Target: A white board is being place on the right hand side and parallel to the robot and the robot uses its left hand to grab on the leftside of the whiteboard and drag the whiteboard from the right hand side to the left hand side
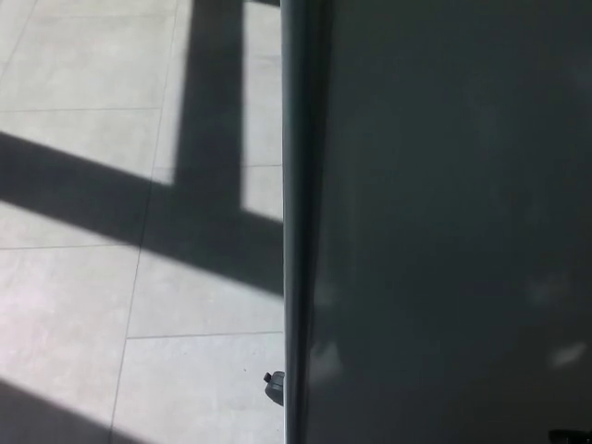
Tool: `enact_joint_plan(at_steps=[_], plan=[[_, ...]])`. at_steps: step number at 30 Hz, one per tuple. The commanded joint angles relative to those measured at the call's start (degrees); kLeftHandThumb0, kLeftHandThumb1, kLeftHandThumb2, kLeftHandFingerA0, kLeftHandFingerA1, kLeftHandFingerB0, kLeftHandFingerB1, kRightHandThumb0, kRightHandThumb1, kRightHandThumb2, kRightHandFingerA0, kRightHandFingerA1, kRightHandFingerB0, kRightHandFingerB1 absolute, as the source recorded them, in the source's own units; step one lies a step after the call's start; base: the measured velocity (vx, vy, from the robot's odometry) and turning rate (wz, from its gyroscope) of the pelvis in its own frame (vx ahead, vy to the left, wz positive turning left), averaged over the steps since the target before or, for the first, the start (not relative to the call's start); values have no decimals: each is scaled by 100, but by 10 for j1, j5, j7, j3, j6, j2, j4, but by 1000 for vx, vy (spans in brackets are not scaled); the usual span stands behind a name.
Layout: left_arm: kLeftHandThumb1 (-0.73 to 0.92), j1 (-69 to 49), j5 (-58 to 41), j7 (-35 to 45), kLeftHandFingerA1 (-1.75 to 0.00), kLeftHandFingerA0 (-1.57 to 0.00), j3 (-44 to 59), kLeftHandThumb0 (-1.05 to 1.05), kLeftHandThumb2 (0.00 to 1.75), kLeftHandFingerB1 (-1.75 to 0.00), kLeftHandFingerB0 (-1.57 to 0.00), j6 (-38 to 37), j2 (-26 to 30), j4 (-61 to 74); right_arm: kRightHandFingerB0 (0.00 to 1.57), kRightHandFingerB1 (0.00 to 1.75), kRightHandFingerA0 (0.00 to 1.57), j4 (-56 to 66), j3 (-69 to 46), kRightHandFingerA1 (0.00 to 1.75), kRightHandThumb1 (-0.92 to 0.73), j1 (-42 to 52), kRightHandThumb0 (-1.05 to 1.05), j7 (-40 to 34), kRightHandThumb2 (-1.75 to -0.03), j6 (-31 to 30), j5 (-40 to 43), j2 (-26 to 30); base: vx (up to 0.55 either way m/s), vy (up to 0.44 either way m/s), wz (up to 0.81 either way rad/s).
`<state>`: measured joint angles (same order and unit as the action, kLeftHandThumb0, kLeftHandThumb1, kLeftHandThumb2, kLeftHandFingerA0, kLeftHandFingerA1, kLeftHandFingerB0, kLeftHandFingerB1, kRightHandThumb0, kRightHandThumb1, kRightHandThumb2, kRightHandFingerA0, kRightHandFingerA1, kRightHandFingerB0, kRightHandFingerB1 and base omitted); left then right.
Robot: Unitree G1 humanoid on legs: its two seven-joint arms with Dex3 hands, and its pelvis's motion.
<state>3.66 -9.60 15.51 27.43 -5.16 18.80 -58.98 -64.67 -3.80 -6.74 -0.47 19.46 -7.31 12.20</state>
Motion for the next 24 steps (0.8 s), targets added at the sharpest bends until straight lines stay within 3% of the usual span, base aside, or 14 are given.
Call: enact_joint_plan(at_steps=[1, 4, 5, 8, 9, 10, 11, 12, 14, 16, 17, 21, 22, 24], plan=[[77, -24, -26, 80, -19, -3, 2, -54, 78, -13, -2, -149, 10, 28, 25, 50, 54, -45, -18, 63, -63, -6, -51, -9, -105, 143, 9, 30, 0, 0, 0], [84, -28, -24, 87, -17, 0, -16, -47, 65, -20, 0, -148, -2, 97, 24, 50, 54, -52, -18, 63, -63, -9, -52, -9, -105, 147, 6, 29, 0, 0, 0], [85, -26, -28, 93, -16, 0, -21, -42, 65, -19, 0, -147, -8, 118, 37, 39, 57, -53, -20, 45, -79, -9, -60, -5, -65, 151, 9, 28, 0, 0, 0], [82, -20, -33, 102, -22, 0, -36, -44, 65, -20, 0, -142, -19, 169, 37, 39, 58, -58, -23, 45, -78, -8, -61, -4, -66, 163, 10, 25, 0, 0, 0], [80, -12, -42, 113, -25, -1, -55, -49, 65, -22, 0, -99, -24, 228, 24, 51, 53, -61, -26, 64, -62, -8, -50, -1, -105, 168, 14, 24, 0, 0, 0], [70, -1, -39, 116, -24, -5, -69, -58, 80, -18, -2, -84, -24, 255, 24, 50, 54, -61, -24, 64, -62, -9, -50, -8, -105, 170, 10, 25, 0, 0, 0], [73, 10, -32, 116, -23, -4, -85, -58, 66, -19, -2, -71, -21, 279, 24, 50, 55, -62, -22, 64, -62, -8, -50, -10, -105, 173, 7, 26, 0, 0, 0], [56, 24, -28, 116, -32, -4, -98, -67, 83, -25, -1, -54, -19, 300, 37, 39, 58, -63, -23, 46, -79, -8, -60, -9, -65, 175, 8, 26, 0, 0, 0], [54, 54, -19, 112, -32, -4, -127, -69, 83, -25, -3, -14, -14, 343, 38, 39, 58, -66, -24, 46, -79, -8, -60, -6, -65, 178, 9, 26, 0, 0, 0], [53, 70, -17, 112, -30, -4, -144, -72, 82, -23, -3, 9, -8, 361, 36, 39, 58, -67, -25, 47, -79, -8, -60, -5, -67, 180, 11, 26, 0, 0, 0], [61, 89, -13, 111, -25, -7, -157, -69, 60, -21, -7, 25, -6, 370, 26, 51, 54, -68, -21, 64, -62, -9, -48, -13, -105, 181, 4, 27, 0, 0, 0], [62, 154, 27, 100, -26, -10, -211, -70, 60, -21, -8, 27, -1, 369, 24, 50, 55, -73, -18, 64, -63, -11, -51, -15, -105, 182, 1, 27, 0, 0, 0], [50, 178, 16, 106, -27, -6, -221, -71, 80, -21, -5, 47, -6, 366, 25, 50, 56, -74, -17, 64, -62, -10, -51, -20, -105, 186, -1, 26, 0, 0, 0], [50, 218, 19, 114, -20, 0, -242, -72, 88, -19, 0, 63, -11, 352, 25, 50, 54, -75, -25, 64, -61, -14, -51, -4, -104, 185, 12, 23, 0, 0, 0]])
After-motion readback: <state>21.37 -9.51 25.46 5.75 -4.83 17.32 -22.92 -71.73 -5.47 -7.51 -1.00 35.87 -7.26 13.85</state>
